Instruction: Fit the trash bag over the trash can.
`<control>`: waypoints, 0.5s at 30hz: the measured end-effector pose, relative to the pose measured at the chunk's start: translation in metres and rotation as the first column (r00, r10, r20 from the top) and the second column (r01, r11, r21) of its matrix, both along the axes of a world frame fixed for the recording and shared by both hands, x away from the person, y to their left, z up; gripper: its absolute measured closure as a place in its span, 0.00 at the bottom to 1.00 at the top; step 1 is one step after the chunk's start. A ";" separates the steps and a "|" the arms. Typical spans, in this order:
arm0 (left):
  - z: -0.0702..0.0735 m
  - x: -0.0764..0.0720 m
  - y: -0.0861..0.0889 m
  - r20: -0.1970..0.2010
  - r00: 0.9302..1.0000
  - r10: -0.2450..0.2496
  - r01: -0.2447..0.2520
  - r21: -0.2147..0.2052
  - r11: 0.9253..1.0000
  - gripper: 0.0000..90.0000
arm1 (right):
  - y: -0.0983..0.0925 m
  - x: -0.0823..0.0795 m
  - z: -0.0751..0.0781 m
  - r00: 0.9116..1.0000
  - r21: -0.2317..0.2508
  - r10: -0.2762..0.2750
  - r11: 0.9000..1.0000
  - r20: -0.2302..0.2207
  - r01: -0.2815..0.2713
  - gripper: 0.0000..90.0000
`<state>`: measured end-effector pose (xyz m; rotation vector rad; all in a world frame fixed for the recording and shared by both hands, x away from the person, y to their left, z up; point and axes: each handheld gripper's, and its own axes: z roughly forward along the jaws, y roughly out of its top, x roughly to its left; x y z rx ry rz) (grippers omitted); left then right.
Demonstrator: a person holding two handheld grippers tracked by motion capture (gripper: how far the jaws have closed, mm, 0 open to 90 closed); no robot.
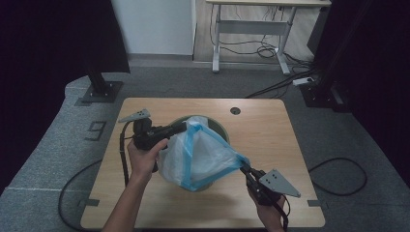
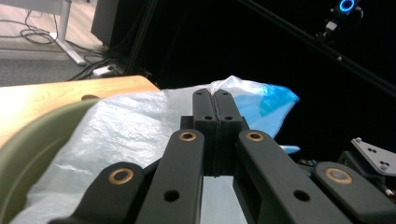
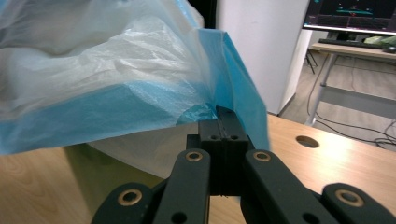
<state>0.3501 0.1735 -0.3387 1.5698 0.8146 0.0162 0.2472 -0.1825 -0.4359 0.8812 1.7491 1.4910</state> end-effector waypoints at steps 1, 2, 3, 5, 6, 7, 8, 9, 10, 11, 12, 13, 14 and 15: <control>0.000 0.001 0.002 0.000 1.000 0.003 -0.003 -0.005 1.000 1.00 | -0.002 0.003 0.002 1.000 -0.012 -0.007 1.000 -0.005 0.007 0.99; 0.000 0.001 0.003 0.002 1.000 0.005 -0.005 -0.009 1.000 1.00 | -0.004 0.005 0.003 1.000 -0.017 -0.015 1.000 -0.008 0.015 0.99; 0.000 0.002 0.005 0.001 1.000 0.009 -0.009 -0.013 1.000 1.00 | -0.005 0.006 0.004 1.000 -0.019 -0.018 1.000 -0.010 0.017 0.99; -0.001 0.003 0.007 0.000 1.000 0.012 -0.012 -0.014 1.000 1.00 | -0.008 0.010 0.004 0.999 -0.018 -0.028 0.999 -0.019 0.028 0.99; -0.001 0.003 0.008 -0.002 1.000 0.013 -0.013 -0.012 1.000 1.00 | -0.009 0.011 0.004 0.999 -0.018 -0.033 0.999 -0.021 0.033 0.99; -0.002 0.004 0.010 -0.001 1.000 0.017 -0.017 -0.013 1.000 1.00 | -0.009 0.012 0.004 0.999 -0.019 -0.036 0.999 -0.022 0.036 0.99; -0.002 0.004 0.011 -0.001 1.000 0.018 -0.018 -0.015 1.000 1.00 | -0.010 0.012 0.004 0.999 -0.019 -0.040 0.999 -0.022 0.040 0.99; -0.002 0.004 0.013 -0.003 1.000 0.019 -0.019 -0.015 1.000 1.00 | -0.010 0.013 0.004 0.999 -0.018 -0.043 0.999 -0.023 0.043 0.99; -0.002 0.004 0.015 -0.004 1.000 0.020 -0.020 -0.015 1.000 1.00 | -0.011 0.014 0.004 0.999 -0.019 -0.046 0.999 -0.024 0.046 0.99; -0.002 0.004 0.017 -0.007 1.000 0.020 -0.021 -0.012 1.000 1.00 | -0.012 0.015 0.003 0.998 -0.019 -0.052 0.999 -0.026 0.051 0.99; -0.003 0.003 0.019 -0.009 1.000 0.021 -0.021 -0.008 1.000 1.00 | -0.013 0.016 0.003 0.998 -0.019 -0.056 0.998 -0.029 0.055 0.99; -0.003 0.003 0.020 -0.011 1.000 0.022 -0.022 -0.005 1.000 1.00 | -0.015 0.018 0.003 0.998 -0.018 -0.063 0.998 -0.032 0.062 0.99; -0.003 0.003 0.021 -0.013 1.000 0.021 -0.021 -0.001 1.000 1.00 | -0.017 0.019 0.002 0.997 -0.017 -0.069 0.998 -0.034 0.068 0.99; -0.004 0.002 0.023 -0.015 1.000 0.020 -0.020 0.004 1.000 1.00 | -0.018 0.019 0.002 0.997 -0.015 -0.071 0.997 -0.036 0.071 0.99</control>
